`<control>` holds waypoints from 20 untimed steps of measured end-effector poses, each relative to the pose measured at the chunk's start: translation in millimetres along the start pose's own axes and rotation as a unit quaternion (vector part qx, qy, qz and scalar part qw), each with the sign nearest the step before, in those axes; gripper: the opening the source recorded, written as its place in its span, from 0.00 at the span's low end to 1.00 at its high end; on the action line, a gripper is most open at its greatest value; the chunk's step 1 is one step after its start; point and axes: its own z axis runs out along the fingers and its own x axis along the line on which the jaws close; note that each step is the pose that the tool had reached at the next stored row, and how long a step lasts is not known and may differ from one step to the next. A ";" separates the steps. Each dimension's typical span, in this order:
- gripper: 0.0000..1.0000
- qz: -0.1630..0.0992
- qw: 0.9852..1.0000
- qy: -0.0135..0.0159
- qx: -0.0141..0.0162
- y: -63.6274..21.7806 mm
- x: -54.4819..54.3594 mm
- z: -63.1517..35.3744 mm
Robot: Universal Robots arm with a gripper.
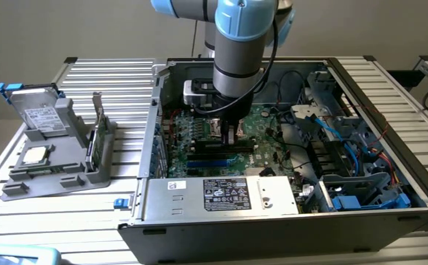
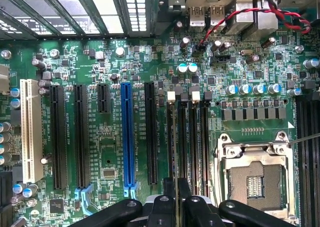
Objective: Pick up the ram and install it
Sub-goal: 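Insert the ram into the slot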
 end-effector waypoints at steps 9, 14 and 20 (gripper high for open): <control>0.15 0.004 1.000 0.000 0.000 0.0 0.0 0.0; 0.15 0.006 1.000 -0.002 0.000 0.0 0.1 0.7; 0.15 0.006 1.000 -0.004 0.000 0.0 0.2 1.9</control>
